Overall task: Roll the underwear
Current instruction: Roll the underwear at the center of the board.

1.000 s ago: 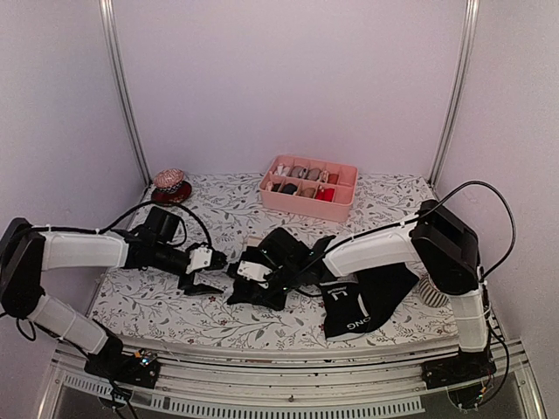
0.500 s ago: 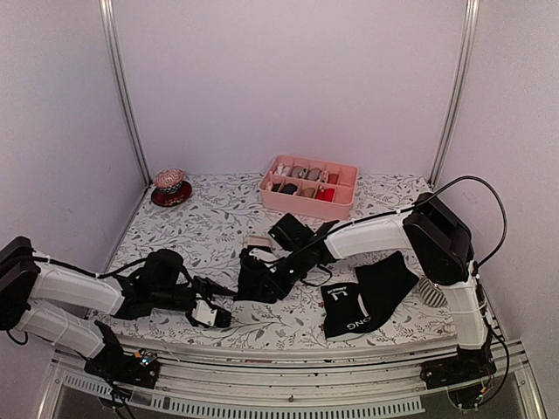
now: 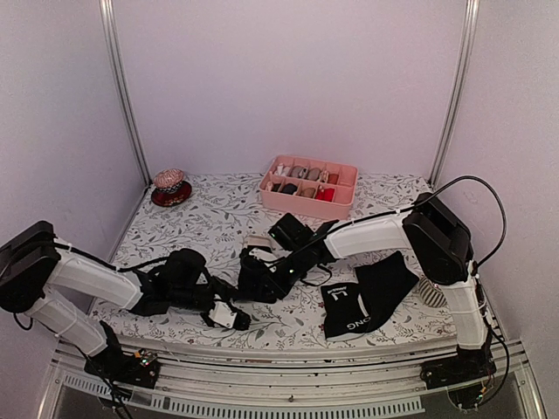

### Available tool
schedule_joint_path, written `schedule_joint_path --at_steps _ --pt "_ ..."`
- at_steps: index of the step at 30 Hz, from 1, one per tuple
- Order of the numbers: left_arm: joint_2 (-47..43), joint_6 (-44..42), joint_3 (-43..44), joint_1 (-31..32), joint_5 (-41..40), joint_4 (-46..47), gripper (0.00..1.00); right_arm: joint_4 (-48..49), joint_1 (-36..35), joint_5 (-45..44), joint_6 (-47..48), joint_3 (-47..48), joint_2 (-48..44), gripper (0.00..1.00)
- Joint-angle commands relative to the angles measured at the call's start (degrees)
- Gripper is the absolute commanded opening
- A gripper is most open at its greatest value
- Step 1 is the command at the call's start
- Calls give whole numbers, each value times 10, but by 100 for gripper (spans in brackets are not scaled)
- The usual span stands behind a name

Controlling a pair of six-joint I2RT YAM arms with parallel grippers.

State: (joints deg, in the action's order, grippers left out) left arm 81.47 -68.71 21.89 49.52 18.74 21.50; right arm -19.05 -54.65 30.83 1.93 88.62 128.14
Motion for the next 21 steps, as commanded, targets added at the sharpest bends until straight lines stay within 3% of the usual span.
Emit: schedule_joint_path --at_steps 1,7,21 --pt "49 15 42 11 -16 -18 47 -24 5 -9 -1 -6 20 3" --pt "99 35 56 11 -82 18 47 -21 4 -9 0 -11 23 3" --pt "120 24 34 -5 -125 50 46 -16 6 -8 7 -24 17 3"
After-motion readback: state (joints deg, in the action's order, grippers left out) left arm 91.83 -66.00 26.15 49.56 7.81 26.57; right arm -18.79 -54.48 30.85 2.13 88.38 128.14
